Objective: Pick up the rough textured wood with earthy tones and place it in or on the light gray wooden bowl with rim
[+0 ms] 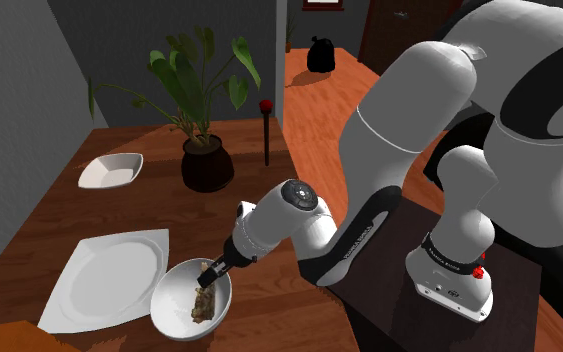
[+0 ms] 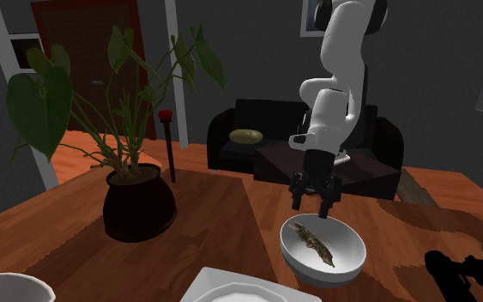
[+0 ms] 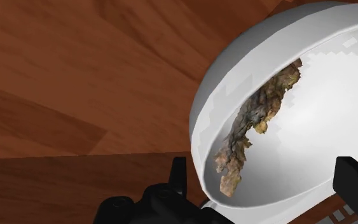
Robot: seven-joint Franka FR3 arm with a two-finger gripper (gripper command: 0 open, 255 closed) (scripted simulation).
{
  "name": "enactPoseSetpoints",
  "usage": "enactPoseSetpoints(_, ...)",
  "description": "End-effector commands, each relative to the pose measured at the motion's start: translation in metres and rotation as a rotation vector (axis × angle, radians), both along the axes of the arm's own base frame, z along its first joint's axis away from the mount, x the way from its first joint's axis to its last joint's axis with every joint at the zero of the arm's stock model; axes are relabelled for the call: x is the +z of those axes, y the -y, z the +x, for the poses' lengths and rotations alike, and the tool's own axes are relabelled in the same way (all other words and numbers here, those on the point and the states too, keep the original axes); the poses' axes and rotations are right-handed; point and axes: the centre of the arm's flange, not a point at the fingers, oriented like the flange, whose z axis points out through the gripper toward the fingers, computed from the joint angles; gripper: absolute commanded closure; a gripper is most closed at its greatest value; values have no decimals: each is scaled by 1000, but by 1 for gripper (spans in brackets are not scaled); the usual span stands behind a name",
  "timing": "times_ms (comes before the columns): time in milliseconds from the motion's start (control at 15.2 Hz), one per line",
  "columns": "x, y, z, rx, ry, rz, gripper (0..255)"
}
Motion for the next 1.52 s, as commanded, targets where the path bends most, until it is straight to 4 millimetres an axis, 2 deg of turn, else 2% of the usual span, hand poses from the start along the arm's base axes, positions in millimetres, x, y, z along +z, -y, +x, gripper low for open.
enactPoseSetpoints(0,0,0,0,0,0,0,0)
enactPoseSetpoints(66,0,0,0,0,0,0,255)
enactPoseSetpoints(660,0,0,0,0,0,0,255)
enactPoseSetpoints(858,16,0,0,0,0,0,255)
enactPoseSetpoints(924,8,2,1,-5,-2,-4,255)
enactPoseSetpoints(990,8,2,1,-5,-2,-4,0)
enactPoseSetpoints(1122,5,-41,0,-292,-131,-26,0)
enactPoseSetpoints(1320,-4,-103,20,-724,-324,-59,0)
enactPoseSetpoints(1452,-9,-105,23,-738,-330,-60,0)
